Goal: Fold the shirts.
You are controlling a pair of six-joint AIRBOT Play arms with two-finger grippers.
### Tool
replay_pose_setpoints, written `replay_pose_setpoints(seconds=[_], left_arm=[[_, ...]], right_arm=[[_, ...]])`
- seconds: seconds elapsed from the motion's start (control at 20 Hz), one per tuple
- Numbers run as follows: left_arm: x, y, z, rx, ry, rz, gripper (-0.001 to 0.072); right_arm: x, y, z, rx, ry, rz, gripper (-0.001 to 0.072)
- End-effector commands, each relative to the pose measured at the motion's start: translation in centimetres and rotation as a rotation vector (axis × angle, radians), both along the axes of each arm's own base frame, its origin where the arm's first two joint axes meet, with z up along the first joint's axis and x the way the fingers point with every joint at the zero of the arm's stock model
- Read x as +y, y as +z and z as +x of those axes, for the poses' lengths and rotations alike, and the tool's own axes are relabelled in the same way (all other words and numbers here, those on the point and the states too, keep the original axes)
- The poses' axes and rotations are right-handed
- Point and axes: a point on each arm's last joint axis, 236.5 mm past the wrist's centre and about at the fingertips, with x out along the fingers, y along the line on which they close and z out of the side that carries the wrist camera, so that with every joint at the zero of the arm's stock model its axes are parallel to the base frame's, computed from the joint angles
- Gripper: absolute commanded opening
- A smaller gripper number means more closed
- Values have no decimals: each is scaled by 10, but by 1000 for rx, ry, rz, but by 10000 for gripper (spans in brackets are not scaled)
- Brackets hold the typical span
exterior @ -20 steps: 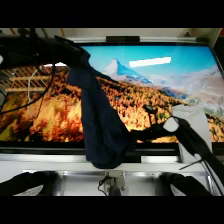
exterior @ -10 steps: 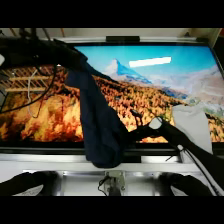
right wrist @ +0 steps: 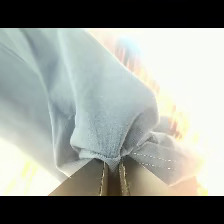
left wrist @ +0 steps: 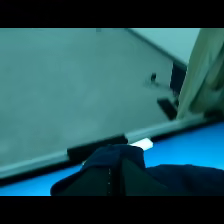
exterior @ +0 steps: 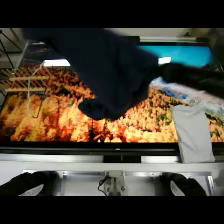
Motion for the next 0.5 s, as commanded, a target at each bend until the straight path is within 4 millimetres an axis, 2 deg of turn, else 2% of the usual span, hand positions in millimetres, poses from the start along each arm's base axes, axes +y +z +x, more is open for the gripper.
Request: replay_pose_setpoints(seconds=[0.0,0.1,0.25,0.35,0.45], left_arm=[[36,72,-62,-202,0,-149,29],[49,76,-86,-217,0,-159,29],[60,79,-107,-223,0,-166,29],[60,73,-106,-198,2,-156,29],[56,53,-92,-134,16,-118,29]], right_arm=[[-41,153,-54,-451,-131,-77,71],[-52,188,-80,-560,-181,-118,72],[-69,215,-99,-648,-263,-174,71],[-77,227,-101,-694,-304,-180,71],[-84,238,-94,-737,-340,-165,71]])
